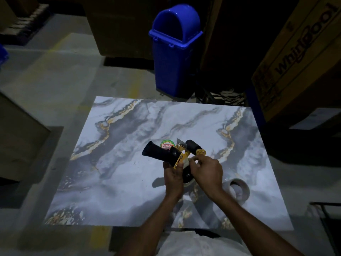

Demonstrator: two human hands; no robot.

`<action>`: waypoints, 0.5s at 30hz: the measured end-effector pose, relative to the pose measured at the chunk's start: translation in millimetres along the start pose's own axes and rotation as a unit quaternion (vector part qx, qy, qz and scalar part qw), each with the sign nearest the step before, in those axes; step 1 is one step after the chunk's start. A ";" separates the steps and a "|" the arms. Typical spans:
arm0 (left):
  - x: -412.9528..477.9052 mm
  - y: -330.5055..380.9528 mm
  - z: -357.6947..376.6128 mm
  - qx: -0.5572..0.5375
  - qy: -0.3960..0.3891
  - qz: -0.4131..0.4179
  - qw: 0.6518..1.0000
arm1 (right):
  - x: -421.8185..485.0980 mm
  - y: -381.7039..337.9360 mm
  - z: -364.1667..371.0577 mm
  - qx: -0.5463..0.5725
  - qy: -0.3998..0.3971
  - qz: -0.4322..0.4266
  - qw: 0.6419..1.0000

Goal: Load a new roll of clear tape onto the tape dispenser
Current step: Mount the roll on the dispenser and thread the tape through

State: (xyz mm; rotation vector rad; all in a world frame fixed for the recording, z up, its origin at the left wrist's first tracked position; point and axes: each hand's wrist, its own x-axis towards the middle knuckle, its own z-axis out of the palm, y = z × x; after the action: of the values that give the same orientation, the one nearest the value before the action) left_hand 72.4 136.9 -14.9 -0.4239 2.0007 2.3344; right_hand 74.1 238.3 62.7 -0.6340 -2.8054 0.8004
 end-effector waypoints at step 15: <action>-3.5 -5.7 5.6 -0.014 0.011 0.041 0.999 | 18.3 -17.3 13.5 -0.061 -0.126 0.064 0.988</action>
State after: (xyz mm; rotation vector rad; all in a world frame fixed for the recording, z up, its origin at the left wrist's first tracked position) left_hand 75.9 143.8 -18.9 -0.3764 2.0352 2.4174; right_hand 48.0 226.8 61.1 -0.7903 -3.0879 0.7865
